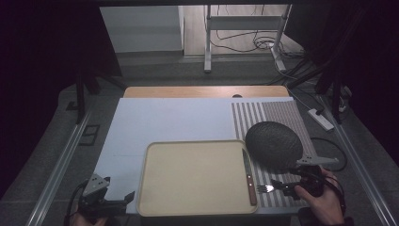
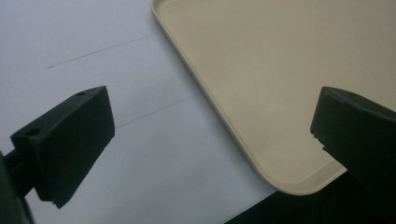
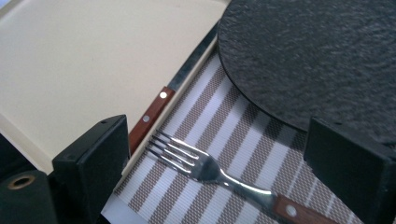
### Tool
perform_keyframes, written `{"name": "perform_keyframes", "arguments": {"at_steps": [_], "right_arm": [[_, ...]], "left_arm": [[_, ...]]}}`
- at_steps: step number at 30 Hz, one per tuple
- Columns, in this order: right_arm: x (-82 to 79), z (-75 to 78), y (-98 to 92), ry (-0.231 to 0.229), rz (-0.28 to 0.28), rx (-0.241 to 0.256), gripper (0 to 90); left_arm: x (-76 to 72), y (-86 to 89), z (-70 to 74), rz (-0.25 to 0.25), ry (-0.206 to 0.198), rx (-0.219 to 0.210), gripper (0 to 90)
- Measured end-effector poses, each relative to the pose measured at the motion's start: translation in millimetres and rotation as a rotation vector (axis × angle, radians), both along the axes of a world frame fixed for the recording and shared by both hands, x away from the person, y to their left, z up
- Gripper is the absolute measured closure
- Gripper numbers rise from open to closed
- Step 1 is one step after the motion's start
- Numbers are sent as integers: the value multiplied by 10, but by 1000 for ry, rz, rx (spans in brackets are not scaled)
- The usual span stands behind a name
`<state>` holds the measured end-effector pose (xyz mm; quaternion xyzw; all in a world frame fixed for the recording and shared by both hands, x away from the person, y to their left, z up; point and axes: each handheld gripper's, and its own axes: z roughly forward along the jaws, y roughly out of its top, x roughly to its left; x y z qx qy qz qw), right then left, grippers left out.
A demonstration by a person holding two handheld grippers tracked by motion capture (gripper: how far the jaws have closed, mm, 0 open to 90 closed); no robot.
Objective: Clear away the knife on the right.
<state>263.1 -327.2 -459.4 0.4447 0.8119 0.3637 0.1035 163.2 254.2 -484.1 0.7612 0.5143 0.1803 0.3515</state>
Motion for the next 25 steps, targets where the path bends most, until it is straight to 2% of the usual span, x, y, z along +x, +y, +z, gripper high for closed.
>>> {"name": "perform_keyframes", "arguments": {"at_steps": [10, 15, 19, 25], "right_arm": [[-98, -19, -142, -10, -27, -28, 69], [-134, -55, -180, -10, -29, -60, 71], [-152, -51, -196, -18, -37, -59, 75], [-162, -65, -194, -19, -33, -85, 76]], "left_arm": [[-8, 28, 0, 10, -3, -20, 0], [-11, 32, 0, 10, -5, -24, 0], [-10, 31, 0, 9, -5, -23, 0], [-3, 25, 8, 8, -8, -24, 0]]}}
